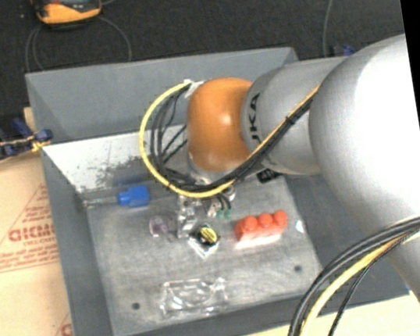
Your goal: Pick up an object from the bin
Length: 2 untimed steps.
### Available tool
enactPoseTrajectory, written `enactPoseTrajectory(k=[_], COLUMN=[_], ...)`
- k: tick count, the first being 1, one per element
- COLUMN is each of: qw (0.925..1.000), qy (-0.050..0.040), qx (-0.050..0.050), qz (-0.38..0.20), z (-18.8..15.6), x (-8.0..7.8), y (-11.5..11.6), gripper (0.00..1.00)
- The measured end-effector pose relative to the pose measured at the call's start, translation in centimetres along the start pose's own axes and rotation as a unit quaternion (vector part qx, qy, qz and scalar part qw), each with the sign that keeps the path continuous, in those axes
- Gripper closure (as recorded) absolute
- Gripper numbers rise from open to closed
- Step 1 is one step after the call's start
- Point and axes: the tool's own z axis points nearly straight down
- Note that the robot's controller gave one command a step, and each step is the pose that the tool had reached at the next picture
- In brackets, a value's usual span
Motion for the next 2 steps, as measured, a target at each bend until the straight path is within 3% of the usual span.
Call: enactPoseTrajectory(k=[1,2], qw=[0.999,0.9998], qy=[0.0027,0.0014], qx=[0.001,0.002], qz=[0.044,0.018], z=[-5.8,-12.9], x=[-0.2,-0.2], y=[0.0,-0.7], gripper=[1.0,1.0])
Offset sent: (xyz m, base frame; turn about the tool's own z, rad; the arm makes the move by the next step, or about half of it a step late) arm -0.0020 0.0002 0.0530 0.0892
